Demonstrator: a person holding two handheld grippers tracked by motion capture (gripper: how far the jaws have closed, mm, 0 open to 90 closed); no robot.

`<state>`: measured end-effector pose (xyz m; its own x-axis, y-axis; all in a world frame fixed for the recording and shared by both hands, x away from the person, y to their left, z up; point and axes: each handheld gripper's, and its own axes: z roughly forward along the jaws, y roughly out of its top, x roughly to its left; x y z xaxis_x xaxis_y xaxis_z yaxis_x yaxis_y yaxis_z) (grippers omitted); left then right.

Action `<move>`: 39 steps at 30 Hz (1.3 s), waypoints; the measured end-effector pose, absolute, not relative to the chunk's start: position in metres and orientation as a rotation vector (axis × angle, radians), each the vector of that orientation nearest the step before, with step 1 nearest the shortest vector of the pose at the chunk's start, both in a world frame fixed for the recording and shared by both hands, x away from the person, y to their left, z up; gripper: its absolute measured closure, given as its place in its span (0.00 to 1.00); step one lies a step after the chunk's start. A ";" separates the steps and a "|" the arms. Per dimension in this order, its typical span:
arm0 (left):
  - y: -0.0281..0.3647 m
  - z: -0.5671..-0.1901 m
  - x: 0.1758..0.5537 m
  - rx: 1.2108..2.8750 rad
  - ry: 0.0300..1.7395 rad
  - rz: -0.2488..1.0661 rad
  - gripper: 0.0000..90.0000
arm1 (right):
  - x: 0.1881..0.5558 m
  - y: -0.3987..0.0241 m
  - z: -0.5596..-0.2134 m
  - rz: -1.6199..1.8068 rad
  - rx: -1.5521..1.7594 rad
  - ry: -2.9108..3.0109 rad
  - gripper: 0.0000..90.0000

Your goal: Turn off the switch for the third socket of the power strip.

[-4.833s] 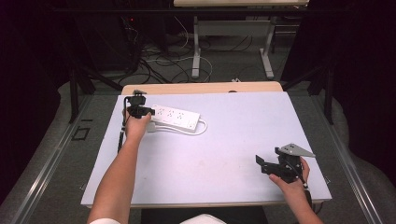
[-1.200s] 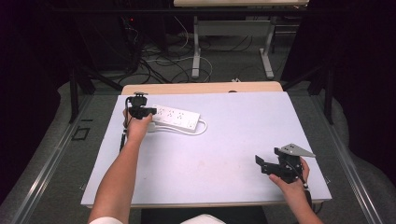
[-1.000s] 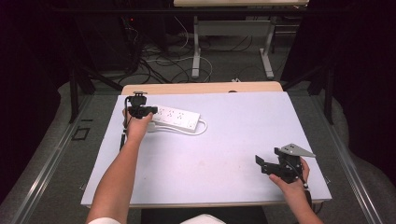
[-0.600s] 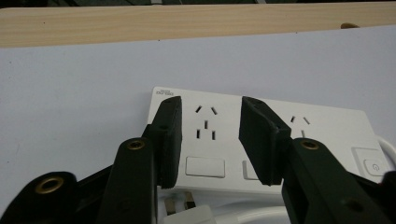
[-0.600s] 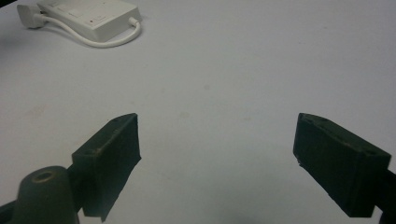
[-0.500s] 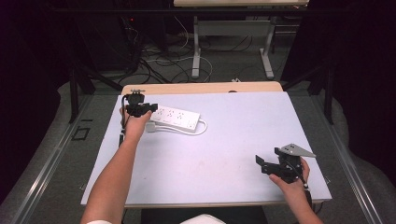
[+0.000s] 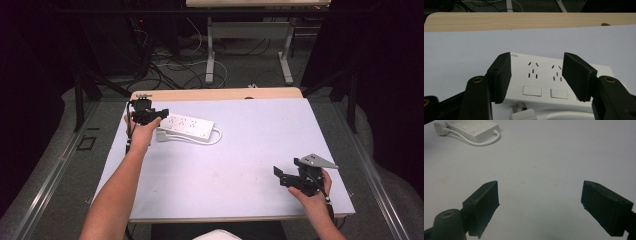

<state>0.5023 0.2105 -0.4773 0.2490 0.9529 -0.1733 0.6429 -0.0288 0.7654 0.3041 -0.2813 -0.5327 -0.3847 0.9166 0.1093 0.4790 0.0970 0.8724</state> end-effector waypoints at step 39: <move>0.193 -0.453 0.431 1.867 1.214 0.383 0.00 | 0.303 -0.280 -0.532 1.230 1.375 1.915 0.16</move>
<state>0.4314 0.1934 -0.4526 0.4813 0.8568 -0.1853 0.5951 -0.1641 0.7868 0.3028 -0.2798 -0.5319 -0.3815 0.9170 0.1169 0.4878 0.0922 0.8681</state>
